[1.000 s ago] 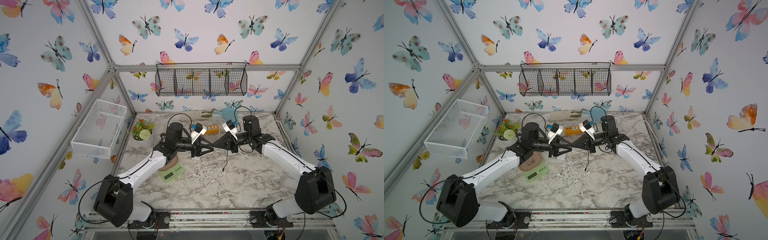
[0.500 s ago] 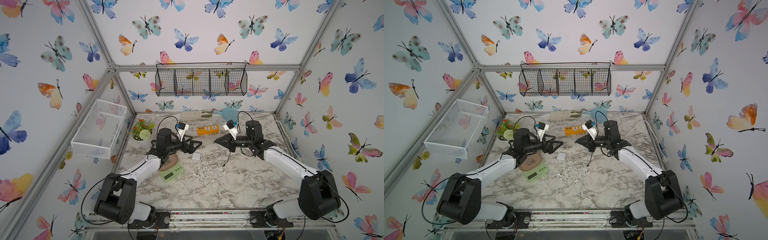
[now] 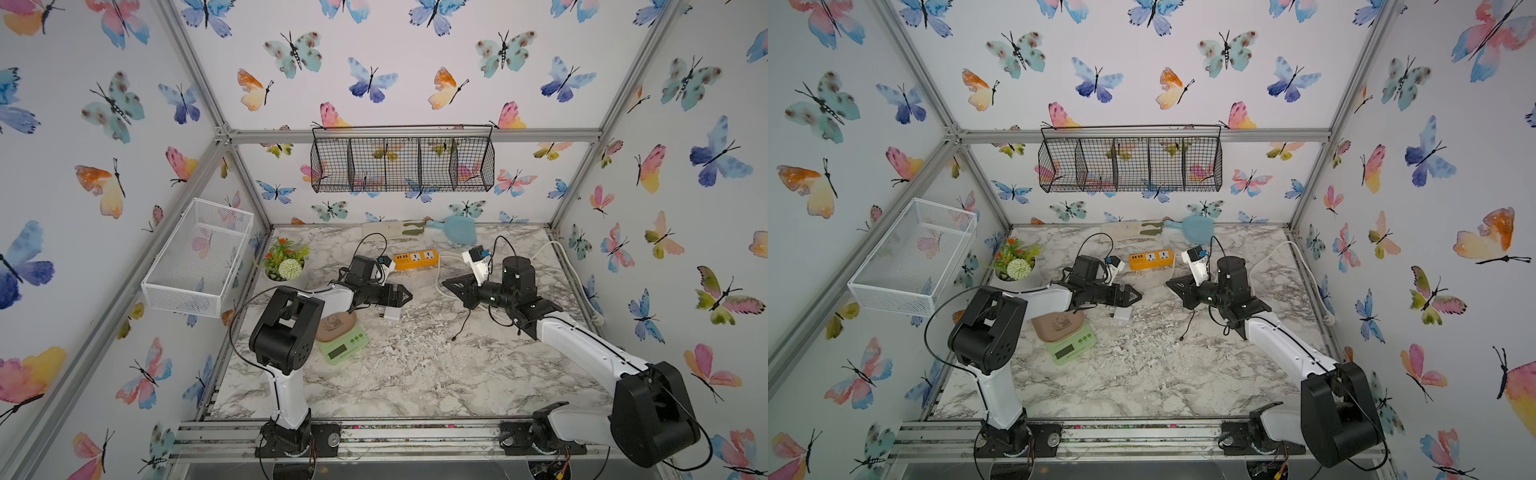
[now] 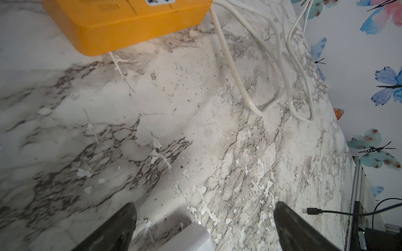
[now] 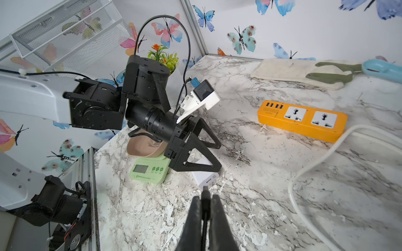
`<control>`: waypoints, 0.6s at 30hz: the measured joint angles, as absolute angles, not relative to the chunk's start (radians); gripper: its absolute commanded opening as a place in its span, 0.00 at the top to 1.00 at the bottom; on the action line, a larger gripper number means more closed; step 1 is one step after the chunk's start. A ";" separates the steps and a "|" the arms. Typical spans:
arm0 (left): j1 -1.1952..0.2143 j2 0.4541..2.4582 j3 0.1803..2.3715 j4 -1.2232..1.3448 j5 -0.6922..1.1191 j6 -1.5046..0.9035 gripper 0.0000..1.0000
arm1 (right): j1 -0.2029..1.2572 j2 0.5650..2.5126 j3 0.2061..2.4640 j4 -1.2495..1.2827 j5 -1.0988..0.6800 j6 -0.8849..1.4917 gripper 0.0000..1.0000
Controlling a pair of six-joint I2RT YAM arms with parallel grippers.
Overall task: Charge the electronic scale
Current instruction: Pick up the plug from the center of the board.
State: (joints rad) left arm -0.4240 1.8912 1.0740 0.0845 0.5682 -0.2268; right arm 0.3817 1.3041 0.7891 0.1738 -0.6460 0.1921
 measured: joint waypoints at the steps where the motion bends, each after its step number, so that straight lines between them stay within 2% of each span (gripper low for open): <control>1: -0.428 1.894 1.079 0.068 0.568 -0.221 0.01 | 0.378 1.302 0.783 0.173 -0.644 0.199 0.98; 9: -0.452 1.889 1.046 0.033 0.582 -0.198 0.00 | 0.346 1.280 0.767 0.176 -0.639 0.230 0.98; 18: -0.530 1.782 0.937 -0.018 0.600 -0.271 0.02 | 0.332 1.287 0.767 0.182 -0.654 0.242 0.98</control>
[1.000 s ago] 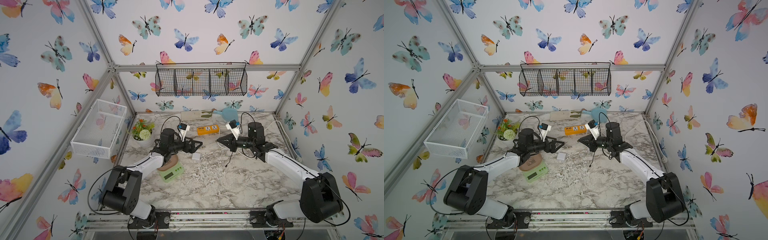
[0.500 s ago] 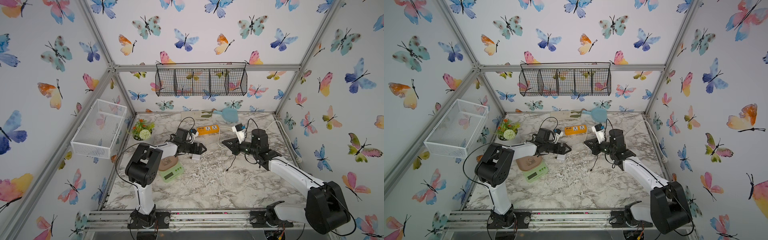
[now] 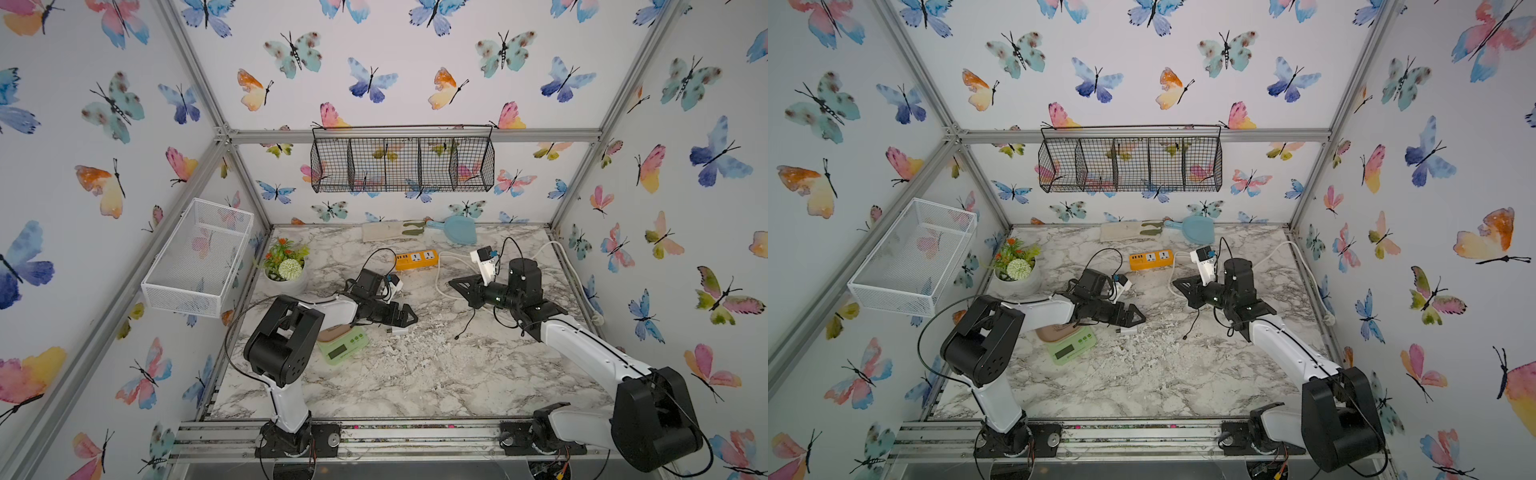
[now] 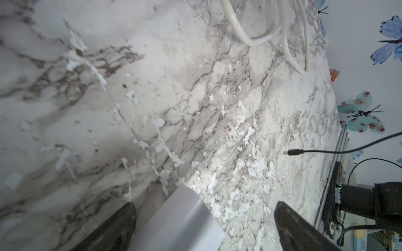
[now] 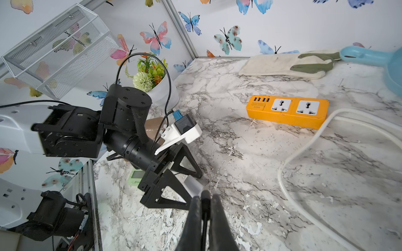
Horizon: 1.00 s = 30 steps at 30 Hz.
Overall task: Charge the electronic scale
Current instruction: Pick up the plug from the center of the board.
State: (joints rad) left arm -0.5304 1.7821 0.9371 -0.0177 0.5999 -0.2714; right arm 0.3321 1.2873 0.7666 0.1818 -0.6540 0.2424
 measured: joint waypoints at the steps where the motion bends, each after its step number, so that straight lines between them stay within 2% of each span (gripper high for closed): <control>1: -0.542 1.768 0.923 -0.022 0.600 -0.281 0.02 | 0.328 1.289 0.767 0.182 -0.655 0.243 0.98; 7: -0.667 1.723 0.902 -0.078 0.579 -0.285 0.02 | 0.303 1.290 0.762 0.184 -0.664 0.243 0.98; 10: -0.725 1.719 0.901 -0.106 0.513 -0.258 0.00 | 0.293 1.290 0.755 0.188 -0.669 0.243 0.98; 13: -0.756 1.718 0.907 -0.110 0.440 -0.231 0.04 | 0.287 1.290 0.749 0.188 -0.670 0.243 0.98; 22: -0.846 1.713 0.888 -0.093 0.187 -0.157 0.30 | 0.273 1.290 0.739 0.189 -0.694 0.249 0.98; 26: -0.873 1.712 0.876 -0.081 0.116 -0.130 0.38 | 0.271 1.303 0.739 0.195 -0.737 0.260 0.98; 30: -0.880 1.712 0.862 -0.058 0.063 -0.104 0.52 | 0.268 1.322 0.739 0.195 -0.776 0.272 0.98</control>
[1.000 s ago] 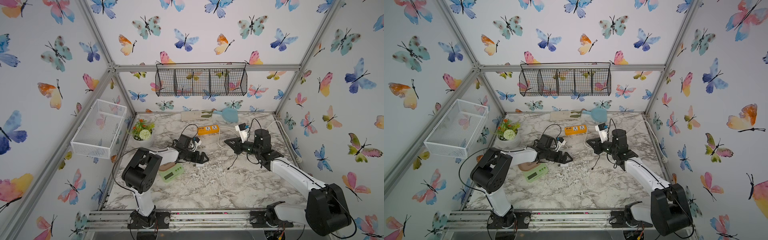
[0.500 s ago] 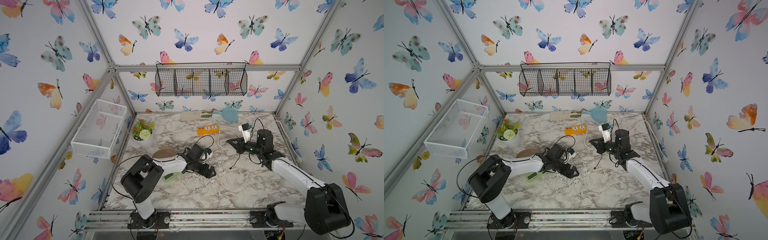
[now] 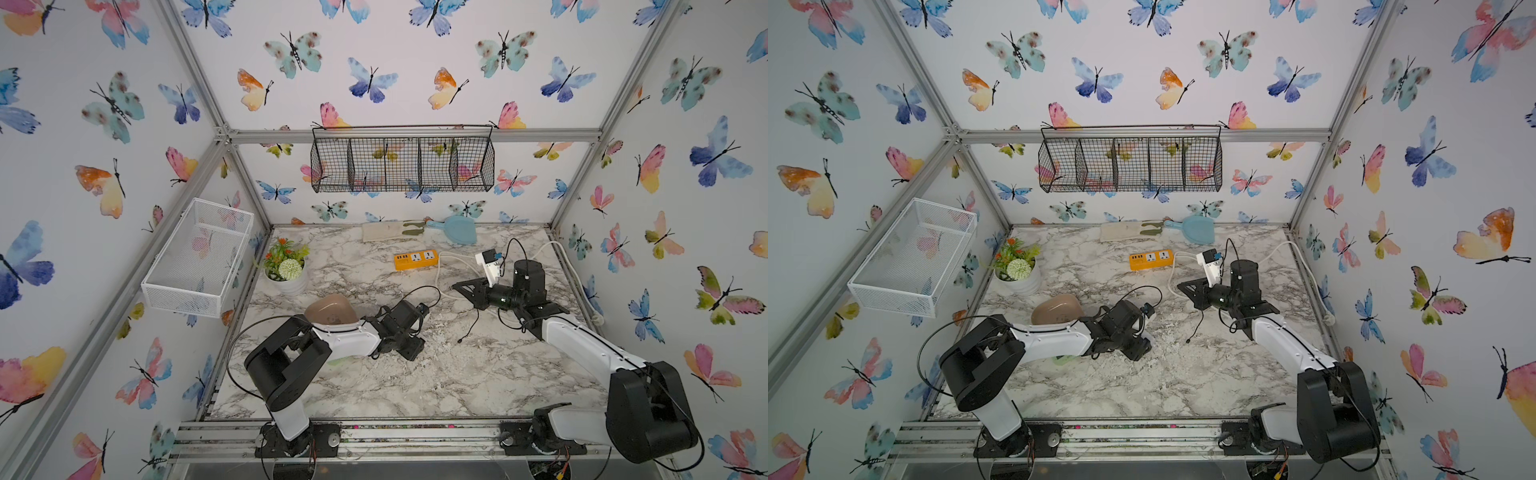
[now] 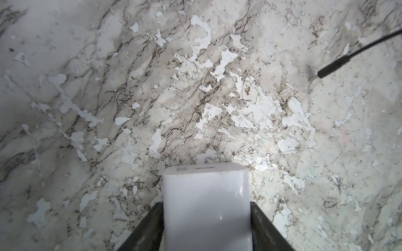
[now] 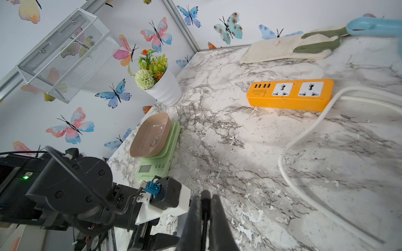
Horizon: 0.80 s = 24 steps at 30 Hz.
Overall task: Charge the electronic scale
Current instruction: Pick up the plug from the center of the board, then insert the charging cable into the plug.
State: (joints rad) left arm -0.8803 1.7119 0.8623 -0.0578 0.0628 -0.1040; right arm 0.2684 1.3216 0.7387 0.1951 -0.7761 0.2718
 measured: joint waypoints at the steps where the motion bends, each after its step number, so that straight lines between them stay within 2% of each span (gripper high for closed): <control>1: -0.881 1.710 0.856 -0.046 0.052 -0.097 0.56 | 0.268 1.323 0.739 0.195 -0.786 0.275 0.98; 4: -0.878 1.682 0.815 0.003 0.032 -0.069 0.63 | 0.268 1.327 0.739 0.197 -0.824 0.288 0.98; 14: -0.812 1.394 0.636 0.297 0.053 0.135 0.66 | 0.270 1.379 0.711 0.227 -0.997 0.337 0.98; 19: -0.812 1.347 0.598 0.495 0.118 0.261 0.76 | 0.283 1.377 0.710 0.233 -1.038 0.340 0.98; 24: -0.812 1.339 0.529 0.631 0.174 0.360 0.78 | 0.309 1.370 0.710 0.234 -1.063 0.340 0.98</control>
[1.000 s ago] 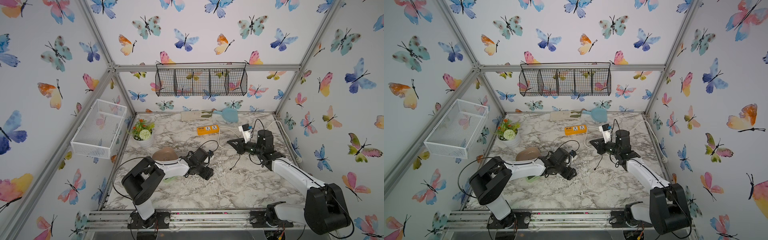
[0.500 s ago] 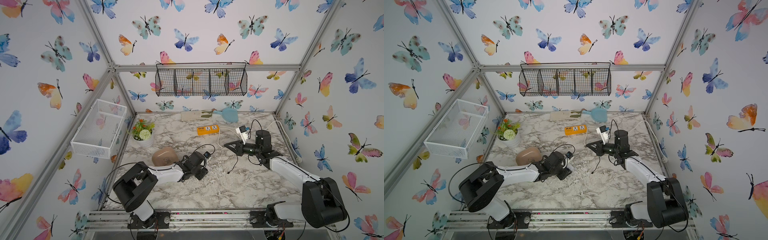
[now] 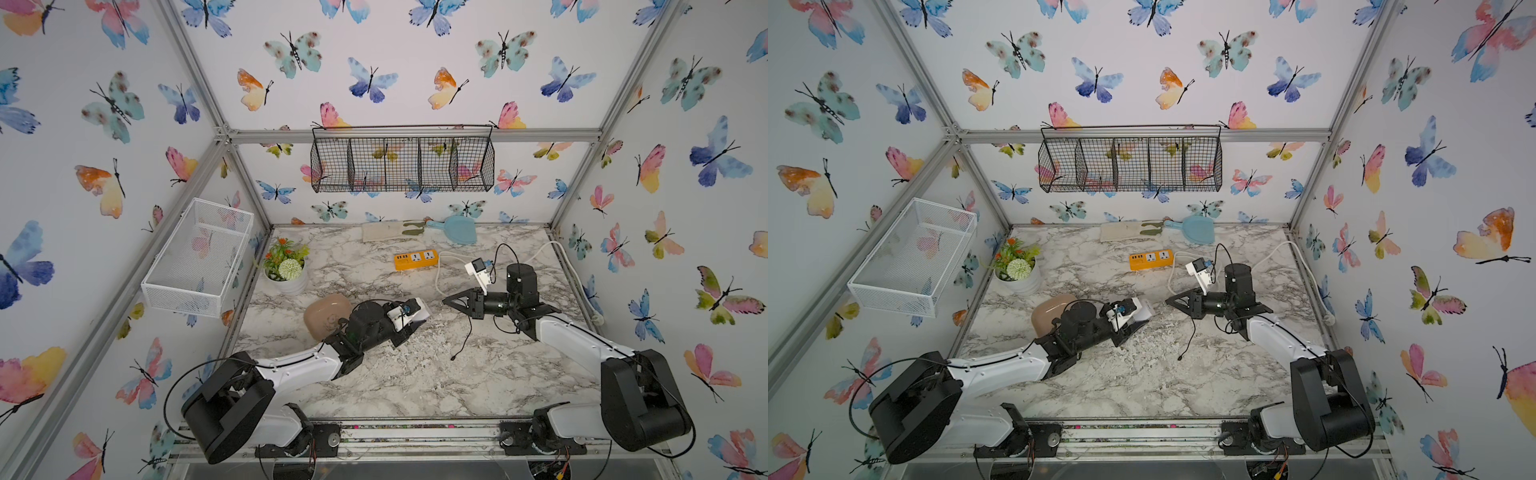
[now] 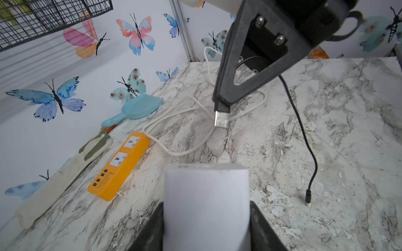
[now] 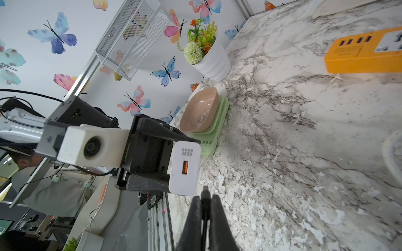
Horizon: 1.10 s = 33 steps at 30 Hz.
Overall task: Charge the electronic scale
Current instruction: Insert the charging cable into the plug.
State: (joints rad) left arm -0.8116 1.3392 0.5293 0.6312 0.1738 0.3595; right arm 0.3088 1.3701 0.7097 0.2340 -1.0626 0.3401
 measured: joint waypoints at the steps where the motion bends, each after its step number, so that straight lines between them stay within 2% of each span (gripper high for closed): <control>1: -0.812 1.339 0.523 0.643 0.183 0.372 0.78 | 0.314 1.367 0.710 0.234 -1.066 0.340 0.98; 15: -0.808 1.326 0.506 0.711 0.224 0.441 0.78 | 0.405 1.357 0.721 0.293 -1.079 0.346 0.98; 33: -0.806 1.315 0.492 0.760 0.229 0.435 0.78 | 0.414 1.341 0.723 0.334 -1.047 0.383 0.98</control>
State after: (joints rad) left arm -0.8059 1.3148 0.4919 0.7601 0.2295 0.4351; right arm 0.4141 1.3407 0.7227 0.3340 -1.0470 0.3828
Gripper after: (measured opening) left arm 0.490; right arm 0.085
